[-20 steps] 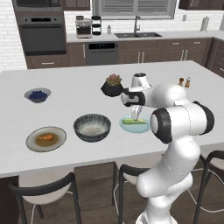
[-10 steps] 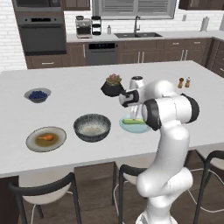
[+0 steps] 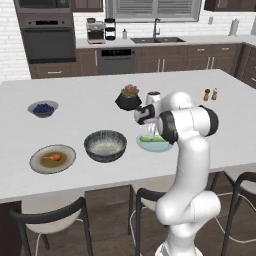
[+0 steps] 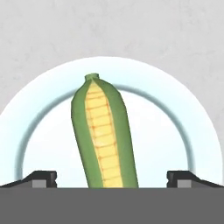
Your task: Pick the chicken drumstick and corn from their plates and place them in the bowl. Then put the bowl in the fridge.
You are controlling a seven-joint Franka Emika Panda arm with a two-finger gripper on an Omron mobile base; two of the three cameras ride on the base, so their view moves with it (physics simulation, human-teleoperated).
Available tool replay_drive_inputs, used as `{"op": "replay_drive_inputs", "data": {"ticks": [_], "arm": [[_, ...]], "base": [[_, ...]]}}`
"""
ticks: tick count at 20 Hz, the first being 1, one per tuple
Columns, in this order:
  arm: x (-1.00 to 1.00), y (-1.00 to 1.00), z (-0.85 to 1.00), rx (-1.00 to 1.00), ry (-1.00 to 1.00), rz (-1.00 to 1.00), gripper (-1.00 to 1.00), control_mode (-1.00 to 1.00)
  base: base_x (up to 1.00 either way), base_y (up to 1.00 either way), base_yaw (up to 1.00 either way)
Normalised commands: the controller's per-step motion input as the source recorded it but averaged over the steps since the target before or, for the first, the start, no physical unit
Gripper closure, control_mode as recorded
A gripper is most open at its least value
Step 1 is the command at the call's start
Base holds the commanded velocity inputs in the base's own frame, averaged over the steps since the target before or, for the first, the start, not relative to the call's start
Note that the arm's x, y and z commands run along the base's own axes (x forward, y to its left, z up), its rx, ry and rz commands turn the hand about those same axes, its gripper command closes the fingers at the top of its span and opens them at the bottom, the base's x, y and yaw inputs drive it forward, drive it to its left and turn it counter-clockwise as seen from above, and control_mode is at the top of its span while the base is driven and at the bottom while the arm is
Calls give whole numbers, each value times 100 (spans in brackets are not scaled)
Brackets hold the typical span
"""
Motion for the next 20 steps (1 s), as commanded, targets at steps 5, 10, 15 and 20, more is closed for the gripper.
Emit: {"op": "replay_drive_inputs", "data": {"ticks": [5, 10, 15, 20], "arm": [[9, 0, -45, 0, 1, 4, -100, -100], [23, -4, -47, 0, 0, 7, -100, -100], [0, 0, -34, 0, 0, 8, 100, -100], [-7, 0, -33, 0, 0, 4, 100, -100]], "base": [[0, 0, 0], [0, 0, 0], [0, 0, 0], [0, 0, 0]]}}
